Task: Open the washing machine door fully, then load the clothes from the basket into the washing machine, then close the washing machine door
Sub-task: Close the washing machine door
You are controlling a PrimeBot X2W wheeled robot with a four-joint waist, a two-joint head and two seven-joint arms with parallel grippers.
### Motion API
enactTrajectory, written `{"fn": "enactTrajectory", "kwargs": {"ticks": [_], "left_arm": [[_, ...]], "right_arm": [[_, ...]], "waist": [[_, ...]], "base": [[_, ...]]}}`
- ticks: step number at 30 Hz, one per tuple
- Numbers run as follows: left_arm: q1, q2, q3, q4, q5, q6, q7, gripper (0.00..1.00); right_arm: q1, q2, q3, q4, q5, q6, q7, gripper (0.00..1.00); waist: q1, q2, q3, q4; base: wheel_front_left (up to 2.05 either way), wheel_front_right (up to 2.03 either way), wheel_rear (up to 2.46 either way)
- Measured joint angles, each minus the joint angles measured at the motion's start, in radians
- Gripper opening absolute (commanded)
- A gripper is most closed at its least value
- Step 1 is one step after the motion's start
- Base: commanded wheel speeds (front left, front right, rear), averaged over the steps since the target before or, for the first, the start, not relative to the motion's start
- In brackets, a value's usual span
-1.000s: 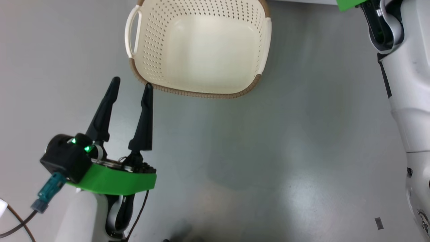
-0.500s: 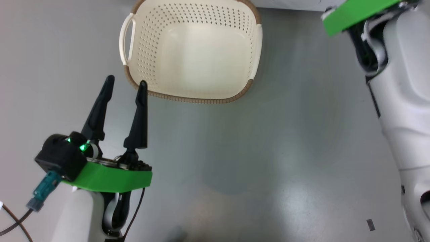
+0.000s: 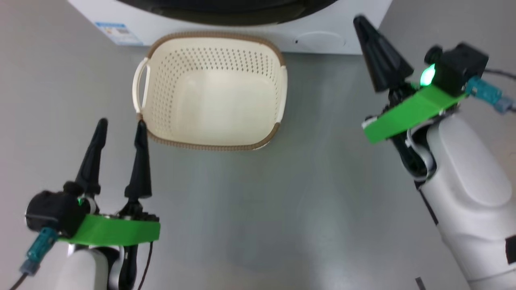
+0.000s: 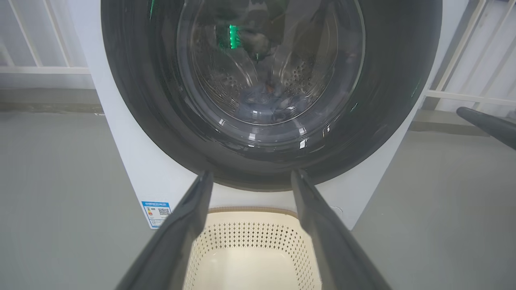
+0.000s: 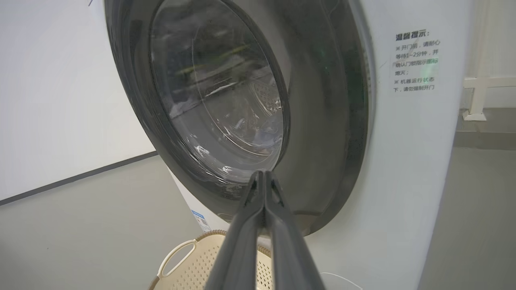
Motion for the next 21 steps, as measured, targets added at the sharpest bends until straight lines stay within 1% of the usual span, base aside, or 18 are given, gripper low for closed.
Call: {"fn": "enactTrajectory", "kwargs": {"ticks": [8, 17, 18, 19, 20, 21], "left_arm": [[0.115, 0.001, 0.055, -0.001, 0.034, -0.003, 0.000, 1.00], [0.233, 0.004, 0.092, -0.001, 0.055, -0.007, 0.000, 1.00], [0.243, 0.005, 0.094, -0.001, 0.055, -0.007, 0.000, 1.00], [0.251, 0.005, 0.096, -0.001, 0.055, -0.007, 0.000, 1.00], [0.261, 0.005, 0.097, -0.001, 0.055, -0.007, 0.000, 1.00], [0.269, 0.005, 0.097, -0.001, 0.055, -0.007, 0.000, 1.00]], "right_arm": [[0.187, 0.004, -0.019, -0.046, 0.017, 0.000, 0.000, 0.00], [0.349, 0.031, -0.061, -0.075, 0.014, 0.000, 0.000, 0.00], [0.366, 0.037, -0.070, -0.076, 0.012, 0.000, 0.000, 0.22], [0.384, 0.041, -0.078, -0.080, 0.006, 0.000, 0.001, 0.47], [0.402, 0.046, -0.085, -0.083, -0.002, 0.000, 0.001, 1.00], [0.419, 0.050, -0.092, -0.086, -0.008, 0.000, 0.001, 1.00]], "waist": [[0.0000, 0.0000, -0.111, -0.048], [0.0000, 0.0000, -0.237, -0.108], [0.0000, 0.0000, -0.250, -0.114], [0.0000, 0.0000, -0.263, -0.121], [0.0000, 0.0000, -0.275, -0.127], [0.0000, 0.0001, -0.286, -0.133]], "base": [[0.00, 0.00, 0.00], [0.00, 0.00, 0.00], [0.00, 0.00, 0.00], [0.00, 0.00, 0.00], [0.00, 0.00, 0.00], [0.00, 0.00, 0.00]]}}
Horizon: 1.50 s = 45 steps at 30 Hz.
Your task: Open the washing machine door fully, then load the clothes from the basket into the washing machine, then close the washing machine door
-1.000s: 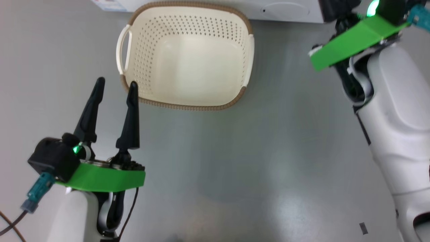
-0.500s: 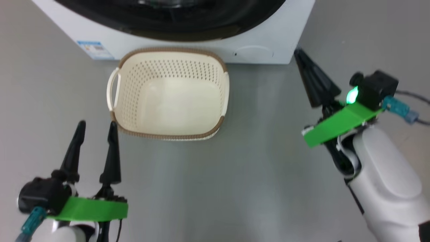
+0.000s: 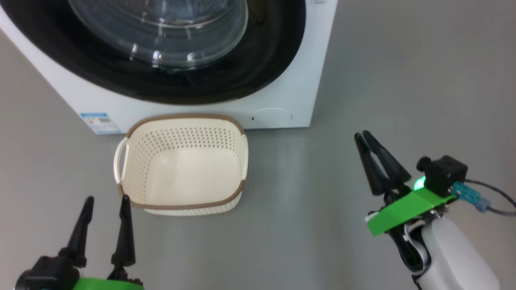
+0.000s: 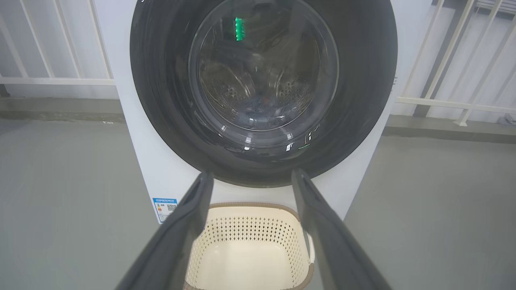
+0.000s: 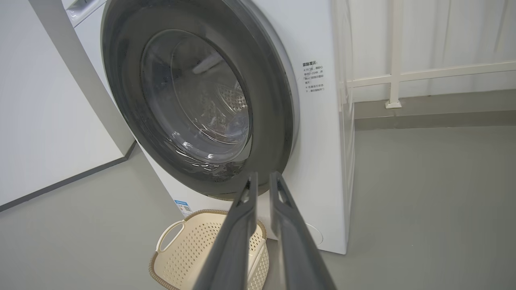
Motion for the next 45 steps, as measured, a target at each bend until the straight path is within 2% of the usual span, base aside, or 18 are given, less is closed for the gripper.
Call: {"fn": "enactTrajectory", "kwargs": {"ticks": [7, 24, 37, 45], "left_arm": [[0.051, 0.001, 0.019, -0.005, 0.002, 0.002, 0.000, 1.00], [0.174, 0.003, 0.067, -0.018, 0.029, 0.054, 0.000, 1.00], [0.264, 0.006, 0.077, -0.051, 0.043, 0.088, 0.000, 1.00], [0.286, 0.007, 0.077, -0.051, 0.040, 0.105, 0.000, 1.00]], "right_arm": [[0.120, 0.025, -0.084, -0.049, -0.054, 0.000, 0.000, 1.00], [0.339, 0.052, -0.156, -0.120, -0.152, 0.000, 0.000, 1.00], [0.412, 0.094, -0.215, -0.136, -0.185, 0.000, 0.000, 1.00], [0.415, 0.097, -0.234, -0.137, -0.188, 0.000, 0.000, 1.00]], "waist": [[0.0000, -0.0001, -0.067, -0.038], [0.0000, 0.0000, -0.164, -0.089], [0.0000, 0.0000, -0.210, -0.091], [0.0000, 0.0000, -0.222, -0.087]], "base": [[0.00, 0.00, 0.00], [0.00, 0.00, 0.00], [0.00, 0.00, 0.00], [0.00, 0.00, 0.00]]}}
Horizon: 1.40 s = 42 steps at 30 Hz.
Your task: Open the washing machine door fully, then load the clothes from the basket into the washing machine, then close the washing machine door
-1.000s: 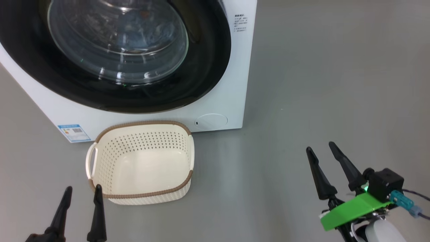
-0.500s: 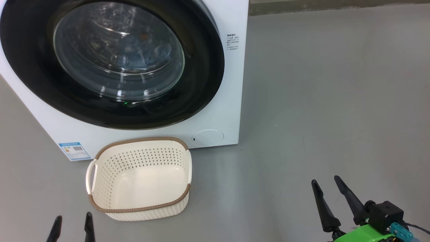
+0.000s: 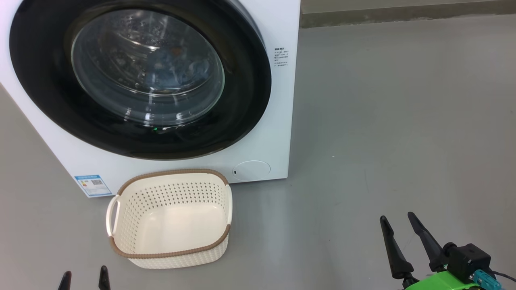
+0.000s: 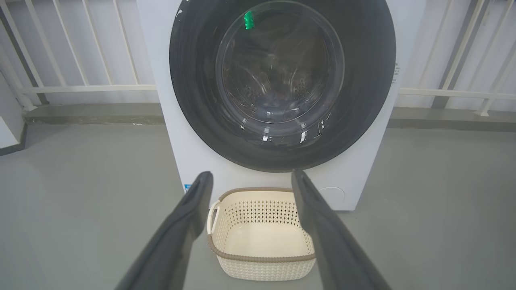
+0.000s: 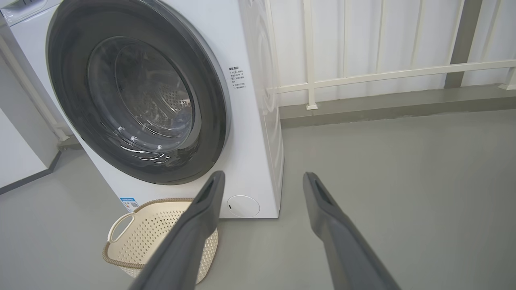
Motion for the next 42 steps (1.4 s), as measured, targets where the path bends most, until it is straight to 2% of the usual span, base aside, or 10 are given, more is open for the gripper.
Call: {"fn": "enactTrajectory", "kwargs": {"ticks": [42], "left_arm": [[0.001, 0.000, 0.007, 0.013, -0.023, -0.017, 0.000, 1.00]], "right_arm": [[0.000, 0.008, 0.003, 0.014, -0.016, 0.000, 0.000, 1.00]], "waist": [[0.0000, 0.0000, -0.012, 0.023]], "base": [[0.00, 0.00, 0.00]]}}
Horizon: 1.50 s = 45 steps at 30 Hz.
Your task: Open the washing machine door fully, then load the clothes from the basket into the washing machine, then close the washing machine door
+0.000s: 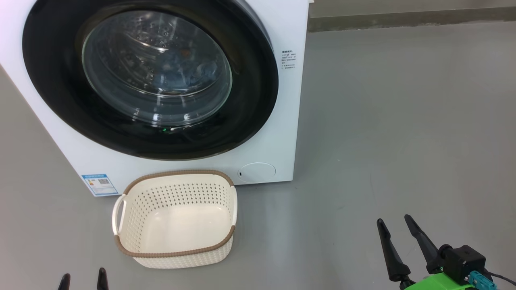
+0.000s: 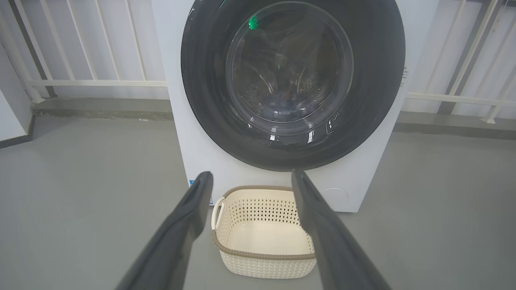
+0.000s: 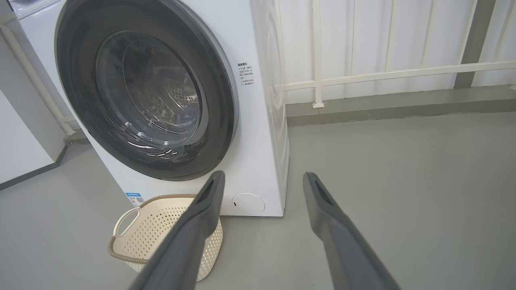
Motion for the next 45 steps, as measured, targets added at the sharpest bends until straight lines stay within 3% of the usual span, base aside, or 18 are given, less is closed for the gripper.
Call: {"fn": "enactTrajectory", "kwargs": {"ticks": [4, 5, 16, 45], "left_arm": [[0.000, 0.000, -0.001, 0.002, 0.000, -0.006, 0.000, 1.00], [0.000, -0.003, -0.002, 0.011, 0.000, -0.007, 0.001, 0.00], [-0.001, -0.032, -0.018, 0.088, -0.048, -0.009, 0.017, 0.00], [-0.074, -0.031, -0.024, 0.144, -0.390, -0.027, 0.104, 0.00]], "right_arm": [[0.001, 0.001, 0.000, 0.000, 0.000, 0.000, 0.000, 1.00], [0.001, 0.002, 0.000, 0.010, 0.000, 0.000, 0.000, 0.00], [0.029, 0.009, -0.002, 0.083, 0.045, 0.001, 0.013, 0.00], [0.014, 0.020, -0.041, 0.083, 0.370, 0.001, 0.098, 0.00]], "waist": [[0.0000, 0.0000, -0.001, 0.000], [0.0000, 0.0000, -0.001, 0.000], [0.0003, 0.0000, -0.001, -0.001], [0.0001, 0.0000, 0.009, -0.008]], "base": [[0.00, 0.00, 0.00], [0.00, 0.00, 0.00], [0.00, 0.00, 0.00], [0.00, 0.00, 0.00]]}}
